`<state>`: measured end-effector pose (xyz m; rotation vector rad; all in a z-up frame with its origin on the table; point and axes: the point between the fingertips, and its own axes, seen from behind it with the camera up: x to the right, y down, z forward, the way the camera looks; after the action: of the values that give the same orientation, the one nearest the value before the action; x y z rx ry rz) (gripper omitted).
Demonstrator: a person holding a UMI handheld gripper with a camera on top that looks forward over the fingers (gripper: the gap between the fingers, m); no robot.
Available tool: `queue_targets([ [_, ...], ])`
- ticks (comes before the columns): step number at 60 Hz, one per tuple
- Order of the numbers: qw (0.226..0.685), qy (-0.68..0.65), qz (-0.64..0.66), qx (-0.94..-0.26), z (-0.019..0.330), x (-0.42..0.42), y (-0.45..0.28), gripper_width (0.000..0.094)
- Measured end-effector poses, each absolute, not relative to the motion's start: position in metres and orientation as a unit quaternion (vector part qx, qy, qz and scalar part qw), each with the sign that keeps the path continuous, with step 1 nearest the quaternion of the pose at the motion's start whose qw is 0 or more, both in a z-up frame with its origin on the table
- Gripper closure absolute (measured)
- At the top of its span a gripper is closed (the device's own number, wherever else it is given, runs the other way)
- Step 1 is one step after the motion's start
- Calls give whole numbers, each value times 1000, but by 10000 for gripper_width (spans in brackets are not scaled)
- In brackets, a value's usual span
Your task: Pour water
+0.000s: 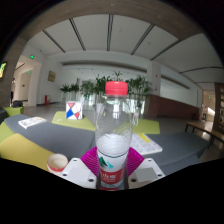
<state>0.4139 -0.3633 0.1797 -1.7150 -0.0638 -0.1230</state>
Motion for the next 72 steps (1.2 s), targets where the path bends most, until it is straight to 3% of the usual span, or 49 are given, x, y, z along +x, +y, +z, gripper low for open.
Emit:
queue_targets([
  [13,589,-35,-16,-807,77,413,-373,624],
  [15,614,-35,-19,-788,87,414,-368,619],
  [19,611,-31,-18,-791,80,414,-373,584],
  [31,588,-7,-16,-809,77,422,-373,355],
  [35,565,2,-22,-825,70,424,-382,66],
  [36,561,3,-24,-828,64,429,-376,57],
  [37,557,6,-27,-830,65,430,-380,111],
  [42,540,13,-43,-840,73,425,-407,71],
  [72,517,56,-67,-851,193,359,-618,87],
])
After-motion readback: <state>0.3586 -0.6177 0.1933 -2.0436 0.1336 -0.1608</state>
